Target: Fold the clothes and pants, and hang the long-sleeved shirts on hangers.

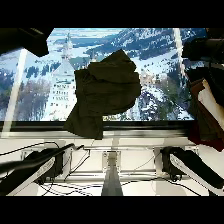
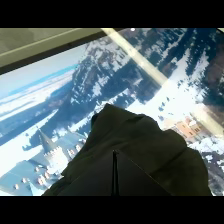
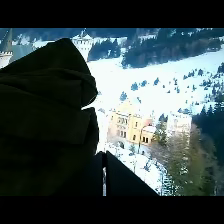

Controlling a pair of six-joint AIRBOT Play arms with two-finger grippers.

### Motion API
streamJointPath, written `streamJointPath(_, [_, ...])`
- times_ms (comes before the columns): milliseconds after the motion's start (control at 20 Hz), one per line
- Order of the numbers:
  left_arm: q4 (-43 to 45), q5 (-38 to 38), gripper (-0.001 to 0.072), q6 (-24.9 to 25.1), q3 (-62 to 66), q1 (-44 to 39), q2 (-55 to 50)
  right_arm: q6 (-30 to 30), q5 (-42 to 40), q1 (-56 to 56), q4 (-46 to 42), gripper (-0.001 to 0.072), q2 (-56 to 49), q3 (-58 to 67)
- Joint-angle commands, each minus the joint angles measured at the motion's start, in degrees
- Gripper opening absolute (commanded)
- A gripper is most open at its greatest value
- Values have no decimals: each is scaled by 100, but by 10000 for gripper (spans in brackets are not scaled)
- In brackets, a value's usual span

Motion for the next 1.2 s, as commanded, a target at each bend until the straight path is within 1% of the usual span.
streamJointPath(0, [2, 0, 17, 2, -2, 7, 4, 2, 0, 2, 2, 29, 4, -2])
streamJointPath(450, [0, 0, 17, 2, -2, 7, 4, -7, -9, 2, 2, 30, 4, -2])
streamJointPath(500, [2, 0, 17, 2, -2, 7, 4, -11, -140, 2, 28, 30, 0, -2])
streamJointPath(650, [-4, 0, 17, 2, -2, 7, 4, -9, -990, 2, 57, 30, 4, 4])
streamJointPath(850, [-173, 0, 17, 2, -2, 7, 4, -52, -1287, 24, 116, 30, -39, 9])
streamJointPath(900, [-173, 2, 17, 2, -2, 7, 4, -339, -1176, 103, 334, 30, -103, 9])
streamJointPath(950, [-170, 0, 17, 2, -2, 7, 4, -863, -861, 251, 667, 30, -210, 7])
streamJointPath(1050, [-168, 0, 17, 2, -2, 7, 4, -2041, 39, 852, 1333, 30, -614, -17])
streamJointPath(1100, [-151, 2, 17, 2, -2, 7, 4, -2426, 286, 1241, 1447, 30, -859, -79])
streamJointPath(1150, [-138, 4, 17, 4, -2, 7, 0, -2695, 352, 1718, 1425, 30, -1130, -175])
